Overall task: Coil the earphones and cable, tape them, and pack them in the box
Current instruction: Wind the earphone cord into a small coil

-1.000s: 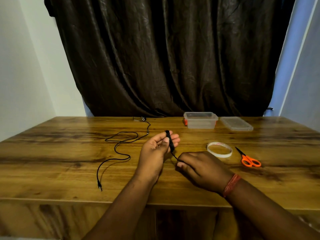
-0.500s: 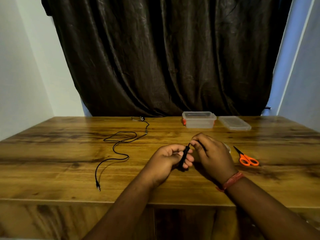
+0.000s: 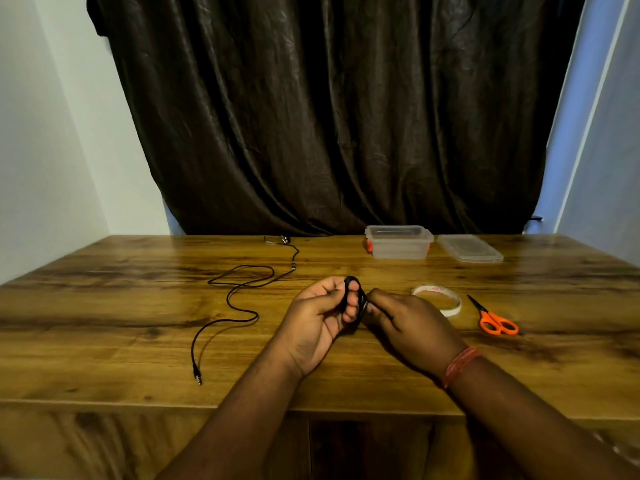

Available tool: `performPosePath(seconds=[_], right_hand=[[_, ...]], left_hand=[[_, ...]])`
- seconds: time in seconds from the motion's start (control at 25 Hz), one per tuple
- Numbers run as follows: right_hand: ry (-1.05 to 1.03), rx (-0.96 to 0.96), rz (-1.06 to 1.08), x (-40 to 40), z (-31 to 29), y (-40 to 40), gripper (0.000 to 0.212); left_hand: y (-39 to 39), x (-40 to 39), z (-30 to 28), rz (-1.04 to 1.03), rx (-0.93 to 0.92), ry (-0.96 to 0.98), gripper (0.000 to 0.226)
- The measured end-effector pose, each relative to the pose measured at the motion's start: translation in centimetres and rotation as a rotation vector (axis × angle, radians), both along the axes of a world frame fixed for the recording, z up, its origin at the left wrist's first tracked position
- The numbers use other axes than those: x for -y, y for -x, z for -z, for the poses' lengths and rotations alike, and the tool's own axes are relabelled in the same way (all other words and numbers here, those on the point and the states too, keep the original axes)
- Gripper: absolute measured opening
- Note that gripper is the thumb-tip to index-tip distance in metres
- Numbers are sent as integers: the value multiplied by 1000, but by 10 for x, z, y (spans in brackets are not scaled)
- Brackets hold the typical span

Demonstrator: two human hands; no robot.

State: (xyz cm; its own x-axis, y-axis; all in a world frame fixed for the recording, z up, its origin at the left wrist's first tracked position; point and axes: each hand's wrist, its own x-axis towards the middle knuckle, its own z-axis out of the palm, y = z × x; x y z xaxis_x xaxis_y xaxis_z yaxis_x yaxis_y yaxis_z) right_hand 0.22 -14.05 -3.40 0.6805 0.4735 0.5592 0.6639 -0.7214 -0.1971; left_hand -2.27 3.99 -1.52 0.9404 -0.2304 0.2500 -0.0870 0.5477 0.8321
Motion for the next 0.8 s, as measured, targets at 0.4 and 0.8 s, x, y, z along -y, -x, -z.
performPosePath(seconds=[0.4,0.8], right_hand=[[-96,-92,52,3,-2,-3,23],[-292,-130,-290,10,-8,2,23]], left_hand=[[-4,2,4,-171,19,-239,27],[-2,10,12,-57,85,-609,30]])
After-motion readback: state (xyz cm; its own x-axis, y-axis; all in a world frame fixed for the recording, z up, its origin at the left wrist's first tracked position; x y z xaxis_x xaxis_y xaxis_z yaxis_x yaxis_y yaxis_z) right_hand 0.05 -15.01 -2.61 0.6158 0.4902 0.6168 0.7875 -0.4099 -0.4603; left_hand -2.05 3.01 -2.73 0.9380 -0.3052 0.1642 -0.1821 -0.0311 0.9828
